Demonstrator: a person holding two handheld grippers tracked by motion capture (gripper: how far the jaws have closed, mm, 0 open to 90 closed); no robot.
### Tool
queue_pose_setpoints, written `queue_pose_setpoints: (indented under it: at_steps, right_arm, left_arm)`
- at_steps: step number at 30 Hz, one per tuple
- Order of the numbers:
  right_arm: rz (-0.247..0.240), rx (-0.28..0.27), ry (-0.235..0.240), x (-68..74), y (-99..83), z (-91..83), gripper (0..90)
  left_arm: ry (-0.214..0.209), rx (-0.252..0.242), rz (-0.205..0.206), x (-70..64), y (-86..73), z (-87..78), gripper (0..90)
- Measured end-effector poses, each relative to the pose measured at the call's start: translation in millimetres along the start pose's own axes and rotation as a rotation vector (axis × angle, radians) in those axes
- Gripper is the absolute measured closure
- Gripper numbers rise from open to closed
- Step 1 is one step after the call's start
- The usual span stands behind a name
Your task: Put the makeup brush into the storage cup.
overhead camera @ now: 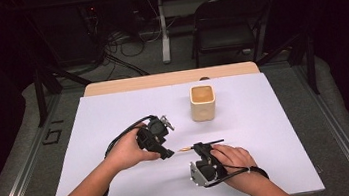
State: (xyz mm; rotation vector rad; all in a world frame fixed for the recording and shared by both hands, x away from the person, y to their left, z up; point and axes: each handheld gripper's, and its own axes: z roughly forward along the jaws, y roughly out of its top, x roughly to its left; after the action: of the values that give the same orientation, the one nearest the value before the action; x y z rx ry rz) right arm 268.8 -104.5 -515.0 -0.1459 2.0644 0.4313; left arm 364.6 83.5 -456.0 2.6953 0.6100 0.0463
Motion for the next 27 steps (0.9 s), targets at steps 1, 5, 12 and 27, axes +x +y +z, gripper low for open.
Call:
queue_pose_setpoints:
  at_steps: [1, 5, 12, 27]
  right_arm:
    - [0.019, -0.002, -0.002, -0.5, -0.7, -0.7, 83.2]
    - [0.090, -0.026, 0.001, -4.2, -3.5, -3.5, 83.2]
    - [0.216, -0.063, 0.019, -9.0, -9.3, -7.8, 83.2]
    - [0.463, -0.154, 0.087, -19.9, -17.8, -11.0, 83.3]
  left_arm:
    - [-0.005, -0.004, -0.003, -0.3, -1.5, 1.0, 44.1]
    - [-0.028, -0.029, -0.017, -1.8, -6.9, 4.2, 44.1]
    - [-0.034, -0.078, -0.040, -3.2, -12.7, 7.0, 43.9]
    - [-0.004, -0.177, -0.057, -5.8, -19.8, 1.6, 44.3]
